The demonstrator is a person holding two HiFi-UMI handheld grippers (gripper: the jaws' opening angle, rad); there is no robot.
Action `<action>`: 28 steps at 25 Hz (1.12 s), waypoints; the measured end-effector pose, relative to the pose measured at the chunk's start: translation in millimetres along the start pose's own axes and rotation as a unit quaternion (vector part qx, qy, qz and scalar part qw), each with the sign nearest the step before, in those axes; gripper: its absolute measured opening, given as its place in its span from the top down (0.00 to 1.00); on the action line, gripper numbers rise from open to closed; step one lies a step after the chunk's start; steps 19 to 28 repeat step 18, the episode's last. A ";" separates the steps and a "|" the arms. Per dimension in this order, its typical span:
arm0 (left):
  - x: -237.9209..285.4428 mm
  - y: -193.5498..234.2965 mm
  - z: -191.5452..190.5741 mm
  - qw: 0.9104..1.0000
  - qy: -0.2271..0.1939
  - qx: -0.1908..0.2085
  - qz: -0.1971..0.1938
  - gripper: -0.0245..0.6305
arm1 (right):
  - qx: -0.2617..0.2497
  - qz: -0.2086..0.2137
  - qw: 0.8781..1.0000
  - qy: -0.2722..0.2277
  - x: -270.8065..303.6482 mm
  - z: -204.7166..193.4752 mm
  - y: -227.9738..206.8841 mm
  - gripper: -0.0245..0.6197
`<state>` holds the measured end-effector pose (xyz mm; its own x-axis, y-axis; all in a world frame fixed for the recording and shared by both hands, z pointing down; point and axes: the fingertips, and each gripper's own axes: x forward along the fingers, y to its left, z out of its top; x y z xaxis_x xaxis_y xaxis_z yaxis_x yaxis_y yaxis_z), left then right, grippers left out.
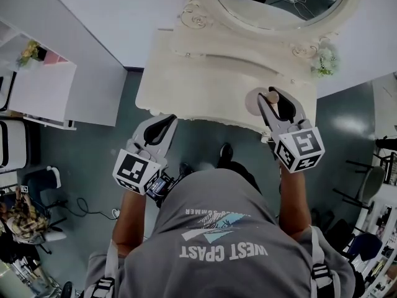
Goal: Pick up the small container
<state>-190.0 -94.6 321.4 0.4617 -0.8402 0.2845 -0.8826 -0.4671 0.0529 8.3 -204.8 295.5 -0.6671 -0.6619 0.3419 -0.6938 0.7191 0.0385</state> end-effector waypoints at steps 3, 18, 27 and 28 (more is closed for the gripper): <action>3.0 1.7 -0.1 1.000 0.001 0.000 -0.001 0.96 | 0.000 -0.001 1.000 0.003 3.0 -1.8 -2.3 0.75; 17.5 2.3 -4.6 1.000 0.006 -0.008 0.000 0.96 | 0.000 -0.003 1.000 0.017 14.5 -12.5 -17.1 0.75; 17.5 2.3 -4.6 1.000 0.006 -0.008 0.000 0.96 | 0.000 -0.003 1.000 0.017 14.5 -12.5 -17.1 0.75; 17.5 2.3 -4.6 1.000 0.006 -0.008 0.000 0.96 | 0.000 -0.003 1.000 0.017 14.5 -12.5 -17.1 0.75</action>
